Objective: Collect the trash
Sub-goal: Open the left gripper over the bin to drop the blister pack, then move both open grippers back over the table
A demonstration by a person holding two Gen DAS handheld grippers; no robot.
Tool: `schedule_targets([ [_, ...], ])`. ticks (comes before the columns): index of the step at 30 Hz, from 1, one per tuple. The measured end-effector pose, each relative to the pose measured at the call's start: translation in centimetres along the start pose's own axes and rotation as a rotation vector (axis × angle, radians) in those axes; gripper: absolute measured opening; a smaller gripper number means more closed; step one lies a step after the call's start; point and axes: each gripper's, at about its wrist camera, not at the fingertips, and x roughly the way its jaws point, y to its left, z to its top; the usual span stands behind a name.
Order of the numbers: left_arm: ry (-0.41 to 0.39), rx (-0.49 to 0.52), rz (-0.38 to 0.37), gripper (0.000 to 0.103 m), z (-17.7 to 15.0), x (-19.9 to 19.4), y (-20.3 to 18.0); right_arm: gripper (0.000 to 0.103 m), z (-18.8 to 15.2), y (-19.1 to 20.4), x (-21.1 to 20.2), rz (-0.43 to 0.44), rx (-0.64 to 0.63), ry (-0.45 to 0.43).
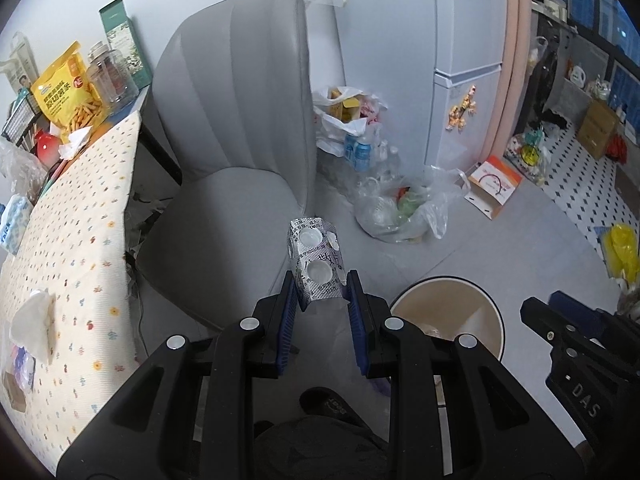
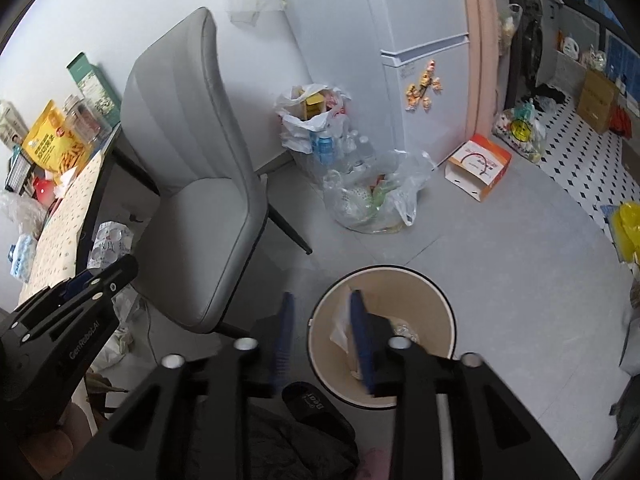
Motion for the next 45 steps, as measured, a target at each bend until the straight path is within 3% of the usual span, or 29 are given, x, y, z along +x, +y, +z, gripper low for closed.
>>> schedule_targets([
  [15, 0.029, 0.150, -0.134, 0.025, -0.5, -0.1, -8.5, 0.041, -1.5, -7.9, -4.3, -0.119, 0.135, -0.048],
  [21, 0.064, 0.166, -0.224, 0.037, -0.5, 0.4, -10.8, 0.041, -1.7, -10.5, -6.0, -0.156, 0.177, -0.068],
  [23, 0.067, 0.167, -0.241, 0.056, -0.5, 0.4, -11.2, 0.041, -1.8, -11.0, -6.3, -0.162, 0.188, -0.071],
  [24, 0.063, 0.167, -0.240, 0.059, -0.4, 0.4, -11.3, 0.041, -1.8, -11.2, -6.4, -0.165, 0.190, -0.072],
  [32, 0.038, 0.120, -0.214, 0.084, 0.0, -0.9, -9.3, 0.041, -1.6, -10.8, -6.9, -0.138, 0.183, -0.085],
  [38, 0.001, 0.056, -0.174, 0.089, 0.3, -2.4, -5.7, 0.041, -1.1, -8.4, -7.2, -0.110, 0.143, -0.093],
  [45, -0.055, -0.012, -0.138, 0.091, 0.4, -4.8, -0.8, 0.052, -0.6, -3.8, -8.9, -0.074, 0.063, -0.131],
])
